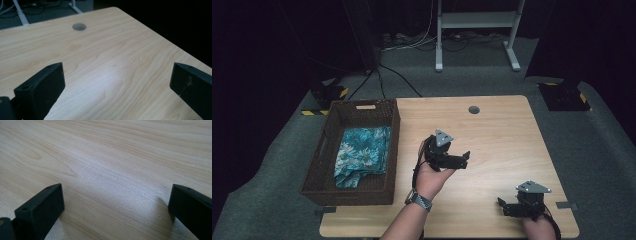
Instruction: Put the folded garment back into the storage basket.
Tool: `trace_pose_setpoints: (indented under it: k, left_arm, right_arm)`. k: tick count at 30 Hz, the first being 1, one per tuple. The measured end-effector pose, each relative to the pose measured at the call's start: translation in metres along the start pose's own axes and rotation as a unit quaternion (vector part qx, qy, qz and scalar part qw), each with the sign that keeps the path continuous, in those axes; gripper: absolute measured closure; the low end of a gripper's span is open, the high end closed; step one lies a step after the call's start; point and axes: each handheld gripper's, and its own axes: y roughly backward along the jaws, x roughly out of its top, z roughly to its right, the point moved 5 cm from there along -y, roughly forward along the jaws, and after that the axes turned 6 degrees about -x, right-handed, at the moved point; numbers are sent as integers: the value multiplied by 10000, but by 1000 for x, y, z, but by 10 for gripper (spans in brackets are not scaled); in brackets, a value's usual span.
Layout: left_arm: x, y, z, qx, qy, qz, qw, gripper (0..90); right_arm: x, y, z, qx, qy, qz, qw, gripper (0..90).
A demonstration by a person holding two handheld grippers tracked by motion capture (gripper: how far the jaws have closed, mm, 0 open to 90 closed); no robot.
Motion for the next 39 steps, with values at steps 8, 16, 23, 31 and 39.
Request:
trace_pose_setpoints:
  k: [8,16,23,31,39]
  left_arm:
    - [-35,-18,-4,0,6,-366,9993,0]
    - [-70,-24,-4,29,-67,-607,9981,0]
    - [-96,-22,-4,75,-125,-851,9963,0]
    - [-116,-11,-7,290,-275,-1078,9934,0]
    - [-132,-13,-8,384,-445,-1277,9901,0]
  right_arm:
    - [0,0,0,-2,-2,0,10000,2]
    - [0,0,0,-2,1,-4,10000,2]
    - [0,0,0,0,4,-3,10000,2]
    - [0,0,-1,6,12,-3,10000,2]
    - [0,0,0,-5,-2,-4,10000,2]
